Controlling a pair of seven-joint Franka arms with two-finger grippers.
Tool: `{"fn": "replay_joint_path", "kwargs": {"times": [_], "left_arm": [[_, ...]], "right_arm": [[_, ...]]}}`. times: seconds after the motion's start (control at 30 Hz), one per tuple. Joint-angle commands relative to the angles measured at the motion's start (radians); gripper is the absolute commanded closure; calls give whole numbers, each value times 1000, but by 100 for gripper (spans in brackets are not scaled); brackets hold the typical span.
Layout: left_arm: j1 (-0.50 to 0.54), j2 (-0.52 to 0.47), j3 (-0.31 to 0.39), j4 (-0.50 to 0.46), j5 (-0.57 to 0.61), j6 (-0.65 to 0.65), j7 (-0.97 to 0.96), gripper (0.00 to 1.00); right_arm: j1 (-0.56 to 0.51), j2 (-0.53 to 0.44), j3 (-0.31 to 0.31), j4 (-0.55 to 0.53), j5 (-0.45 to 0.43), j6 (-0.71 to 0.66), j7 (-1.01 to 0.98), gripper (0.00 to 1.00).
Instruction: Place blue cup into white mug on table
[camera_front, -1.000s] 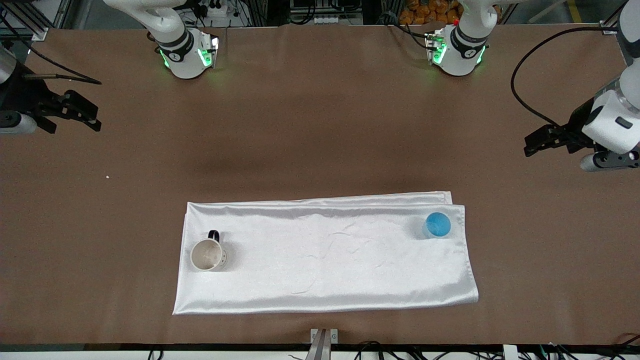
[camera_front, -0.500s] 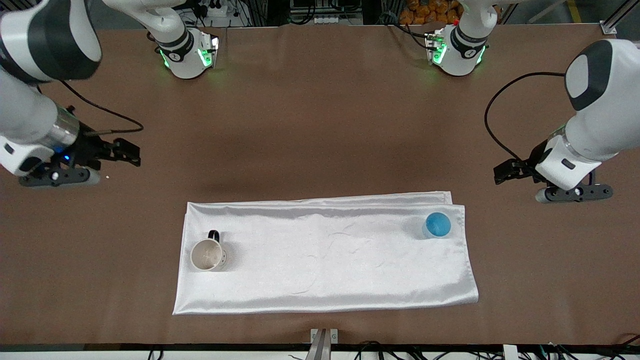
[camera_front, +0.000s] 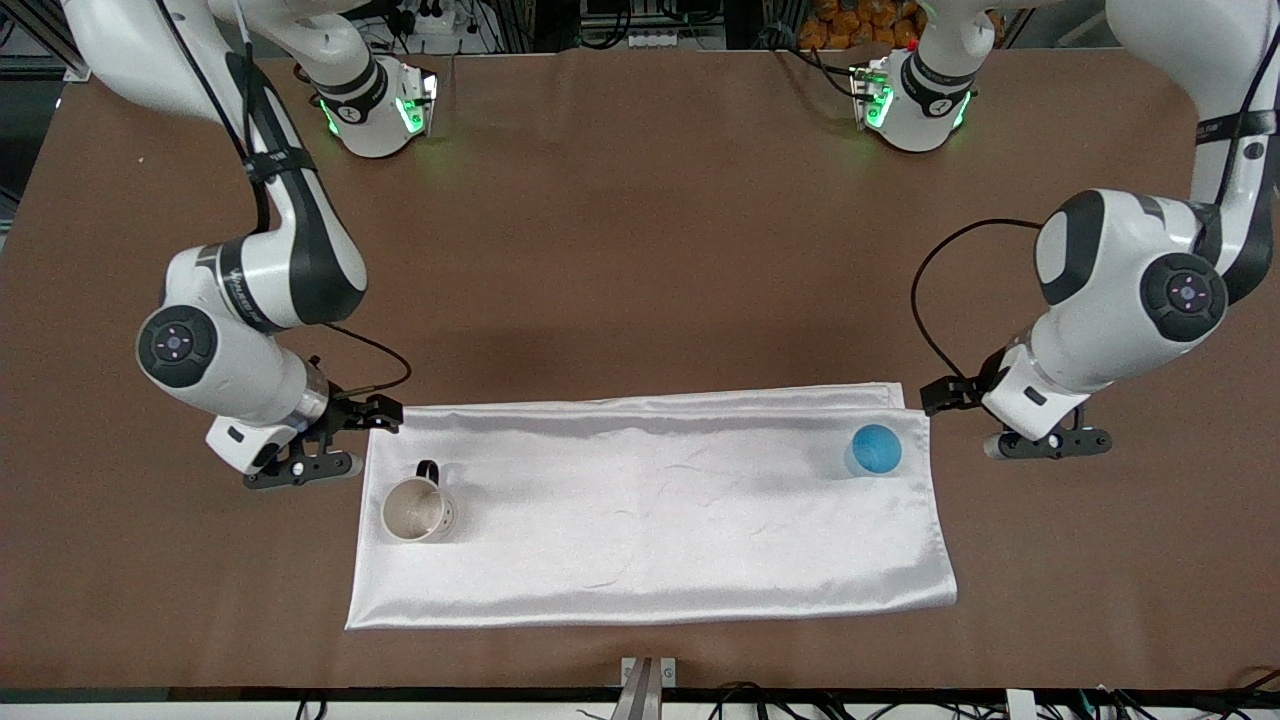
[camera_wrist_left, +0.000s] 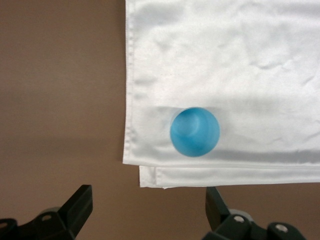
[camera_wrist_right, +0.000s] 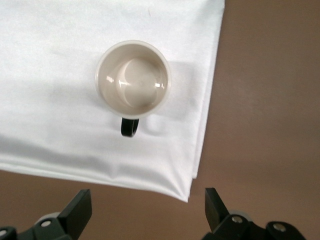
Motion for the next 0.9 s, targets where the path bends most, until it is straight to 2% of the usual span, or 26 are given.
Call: {"fn": "replay_joint_path", "kwargs": {"times": [0.0,0.27,0.87], "left_arm": [[-15,56,1,5,-8,55,-31,0],[-13,137,1,5,9,160,-31,0],[-15,232,2,5,29,264,-31,0]], "right_arm": [[7,66,-1,29,12,62,9,0],[24,139,-1,32,15,170,89,0],[47,244,-1,90,7,254,144,0]]}}
